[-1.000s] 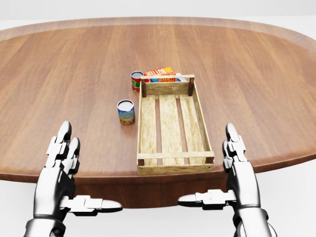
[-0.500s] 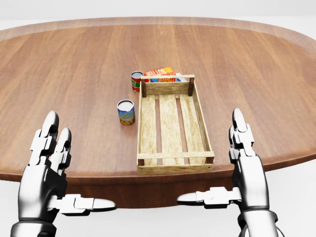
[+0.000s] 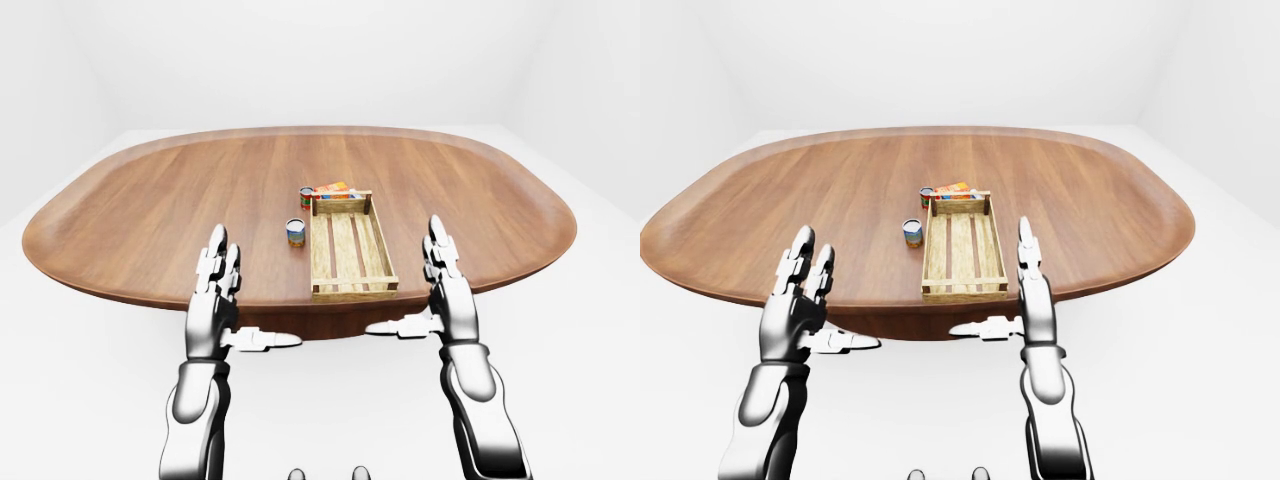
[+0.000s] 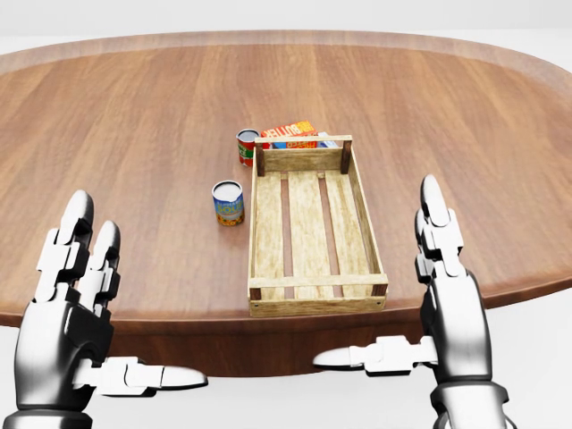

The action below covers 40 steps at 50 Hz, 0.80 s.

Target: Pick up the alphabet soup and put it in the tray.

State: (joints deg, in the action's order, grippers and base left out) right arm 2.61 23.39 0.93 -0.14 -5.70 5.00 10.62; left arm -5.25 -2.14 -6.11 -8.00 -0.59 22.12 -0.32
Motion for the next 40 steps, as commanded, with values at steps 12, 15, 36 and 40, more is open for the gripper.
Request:
{"method": "traceJointTargets", "body": {
  "ticks": [12,15,36,40],
  "targets": [
    [0.98,0.2,0.6,-0.3,0.0,0.8,0.0,1.0,0.5,0.2,1.0,0.3,-0.1,-0.46,0.4,0.1,0.0,0.0,0.0],
    [0.98,-0.2,0.0,0.6,0.3,0.9,0.0,1.1,0.7,0.2,1.0,0.5,0.1,-0.5,-0.3,0.1,0.0,0.0,0.0],
    [0.98,0.9,0.7,-1.1,0.2,0.9,0.0,0.7,0.0,0.4,1.0,0.0,-0.6,0.16,0.6,0.1,0.18,0.0,0.0],
    [0.98,1.0,0.6,-0.3,0.3,1.1,0.0,1.1,-0.1,0.3,1.0,0.0,-0.5,0.28,0.7,0.1,0.0,0.0,0.0]
  ]
}}
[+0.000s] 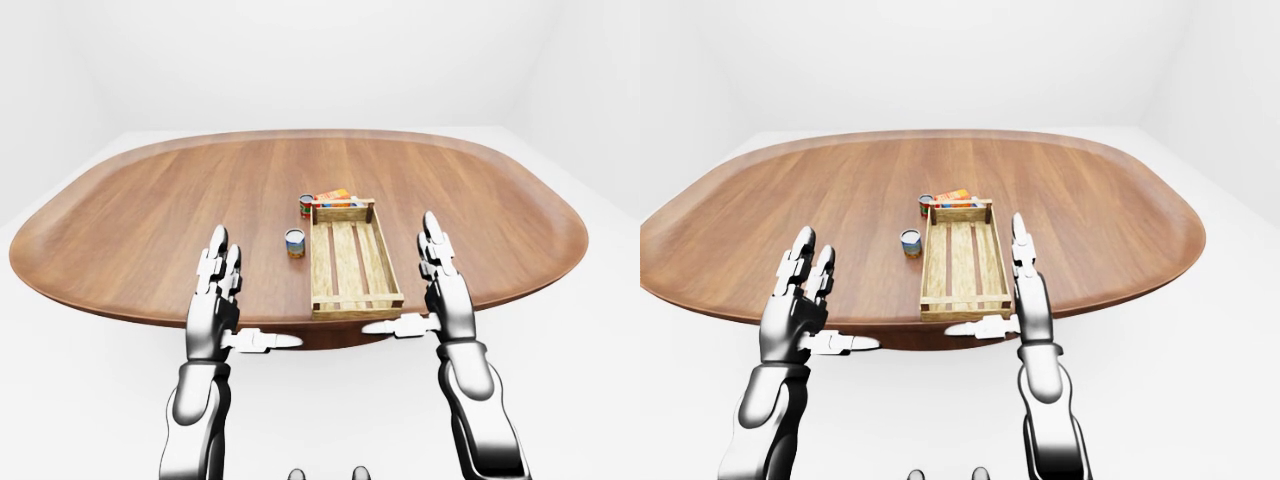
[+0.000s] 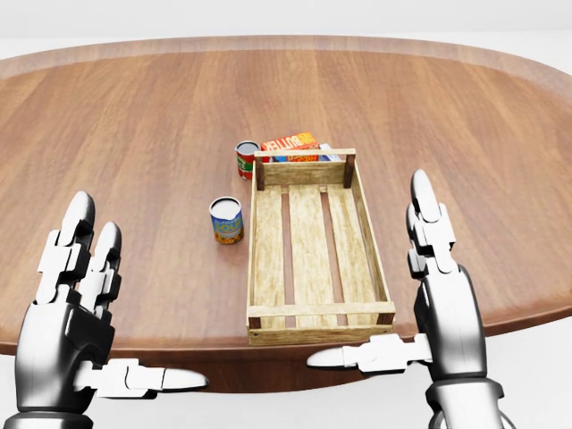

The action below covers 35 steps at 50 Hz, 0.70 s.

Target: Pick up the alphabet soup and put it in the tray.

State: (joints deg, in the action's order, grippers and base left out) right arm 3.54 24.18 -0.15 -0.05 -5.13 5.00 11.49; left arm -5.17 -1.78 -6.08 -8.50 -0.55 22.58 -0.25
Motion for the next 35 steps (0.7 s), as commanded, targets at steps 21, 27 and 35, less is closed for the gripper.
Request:
{"method": "traceJointTargets", "body": {
  "ticks": [21,27,35],
  "targets": [
    [0.98,1.1,0.5,-2.5,-0.2,0.0,0.0,-0.5,-0.2,0.1,1.0,-0.1,0.0,0.23,0.2,0.0,0.37,-0.04,0.0],
    [0.98,1.0,0.5,-2.5,-0.2,0.1,0.0,-0.6,-0.2,0.0,1.0,-0.1,0.1,0.22,0.0,0.0,0.5,-0.06,0.0],
    [0.98,1.1,0.5,-2.5,-0.2,0.1,0.0,-0.5,-0.3,0.0,1.0,-0.2,0.1,0.21,0.0,0.0,0.5,-0.06,0.0]
  ]
}}
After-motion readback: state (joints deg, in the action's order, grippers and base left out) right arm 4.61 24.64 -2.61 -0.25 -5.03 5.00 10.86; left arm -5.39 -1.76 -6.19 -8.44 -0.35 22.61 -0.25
